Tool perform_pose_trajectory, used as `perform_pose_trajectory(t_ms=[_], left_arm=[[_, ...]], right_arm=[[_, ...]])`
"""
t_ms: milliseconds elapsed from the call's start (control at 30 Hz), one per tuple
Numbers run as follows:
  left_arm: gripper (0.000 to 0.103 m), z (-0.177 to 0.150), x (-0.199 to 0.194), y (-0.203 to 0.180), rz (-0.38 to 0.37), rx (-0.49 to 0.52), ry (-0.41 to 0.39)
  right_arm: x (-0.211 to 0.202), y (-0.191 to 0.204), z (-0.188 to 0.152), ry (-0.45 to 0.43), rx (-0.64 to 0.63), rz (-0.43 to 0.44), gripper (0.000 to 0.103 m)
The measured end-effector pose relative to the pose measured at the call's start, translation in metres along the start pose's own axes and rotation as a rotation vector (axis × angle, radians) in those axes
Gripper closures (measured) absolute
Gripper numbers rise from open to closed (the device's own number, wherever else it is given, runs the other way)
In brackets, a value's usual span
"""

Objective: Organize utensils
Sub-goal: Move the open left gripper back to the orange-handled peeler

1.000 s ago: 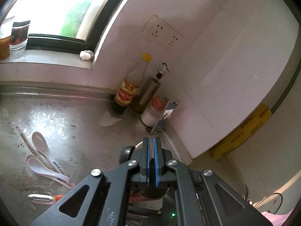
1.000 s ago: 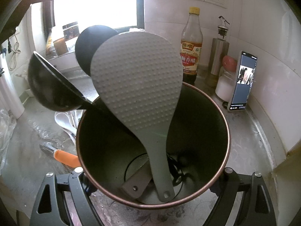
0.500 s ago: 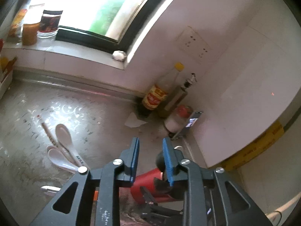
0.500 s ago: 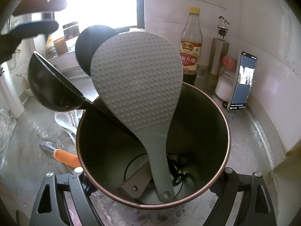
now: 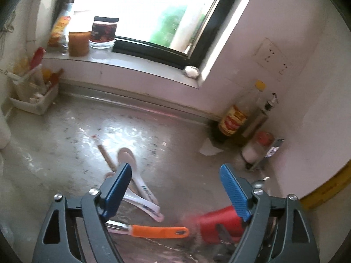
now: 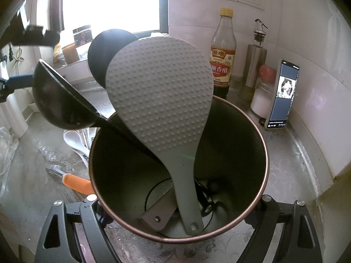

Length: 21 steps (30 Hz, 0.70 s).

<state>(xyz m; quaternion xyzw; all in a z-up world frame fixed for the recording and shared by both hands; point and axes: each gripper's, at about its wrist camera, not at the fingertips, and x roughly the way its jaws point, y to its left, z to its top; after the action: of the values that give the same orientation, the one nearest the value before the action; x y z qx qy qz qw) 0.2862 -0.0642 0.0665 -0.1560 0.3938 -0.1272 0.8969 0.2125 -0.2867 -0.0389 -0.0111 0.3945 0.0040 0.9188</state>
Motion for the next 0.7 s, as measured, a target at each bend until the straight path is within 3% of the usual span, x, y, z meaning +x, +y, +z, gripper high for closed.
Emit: perform_pose_trajectory(t_ms=[100, 300, 500, 700], left_arm=[[0.013, -0.001, -0.004, 0.008, 0.038, 0.008, -0.032], [0.012, -0.001, -0.016, 0.042, 0.131, -0.033, -0.078], [0.012, -0.009, -0.029, 0.098, 0.216, -0.182, -0.095], [0.012, -0.027, -0.036, 0.135, 0.321, -0.259, -0.092]], right_arm=[[0.0, 0.001, 0.0, 0.0, 0.0, 0.0, 0.013], [-0.001, 0.002, 0.0, 0.0, 0.0, -0.001, 0.013], [-0.001, 0.003, 0.0, 0.0, 0.001, -0.001, 0.013], [-0.001, 0.002, 0.0, 0.001, -0.001, -0.002, 0.013]])
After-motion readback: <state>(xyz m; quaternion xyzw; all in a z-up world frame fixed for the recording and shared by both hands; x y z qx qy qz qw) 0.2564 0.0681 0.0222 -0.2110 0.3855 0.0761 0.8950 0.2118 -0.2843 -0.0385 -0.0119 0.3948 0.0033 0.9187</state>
